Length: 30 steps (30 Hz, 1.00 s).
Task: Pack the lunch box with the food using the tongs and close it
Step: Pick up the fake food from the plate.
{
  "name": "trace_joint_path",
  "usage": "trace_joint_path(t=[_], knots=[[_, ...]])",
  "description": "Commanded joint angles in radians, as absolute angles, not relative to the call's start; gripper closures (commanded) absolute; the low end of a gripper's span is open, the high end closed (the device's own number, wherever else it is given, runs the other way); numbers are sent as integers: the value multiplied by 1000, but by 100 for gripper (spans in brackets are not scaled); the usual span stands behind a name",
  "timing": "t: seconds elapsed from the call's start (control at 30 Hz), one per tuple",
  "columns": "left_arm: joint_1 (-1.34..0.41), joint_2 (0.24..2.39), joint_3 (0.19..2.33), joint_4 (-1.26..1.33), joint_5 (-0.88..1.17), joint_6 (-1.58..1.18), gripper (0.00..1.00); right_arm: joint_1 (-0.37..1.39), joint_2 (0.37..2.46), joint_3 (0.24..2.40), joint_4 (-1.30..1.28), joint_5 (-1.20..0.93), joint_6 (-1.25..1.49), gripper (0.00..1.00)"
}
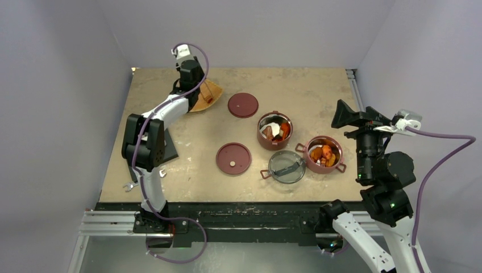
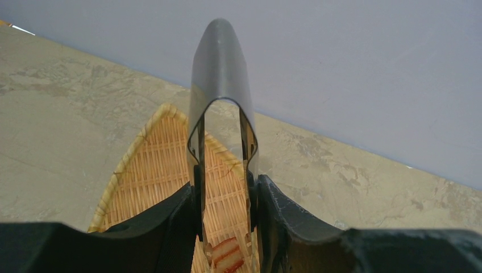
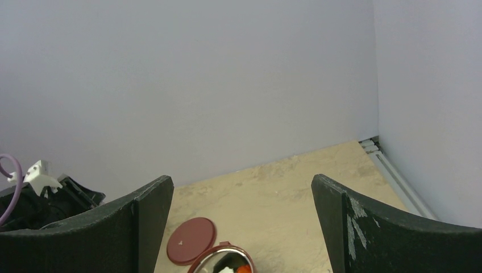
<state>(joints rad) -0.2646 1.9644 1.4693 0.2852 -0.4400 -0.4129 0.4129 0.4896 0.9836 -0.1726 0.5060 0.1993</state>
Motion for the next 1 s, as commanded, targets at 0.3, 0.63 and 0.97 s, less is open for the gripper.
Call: trace_joint_path(t=[0.3, 0.63, 0.97], knots=[[-241, 1964, 1440, 342, -426, -443, 63, 414, 474, 1014, -169, 516, 189, 4], [-224, 1976, 1436, 350, -387, -464, 65, 414, 469, 1019, -174, 514, 193, 4], [-218, 1923, 1410, 363, -368, -457, 72, 414, 466, 1021, -175, 516, 196, 4]])
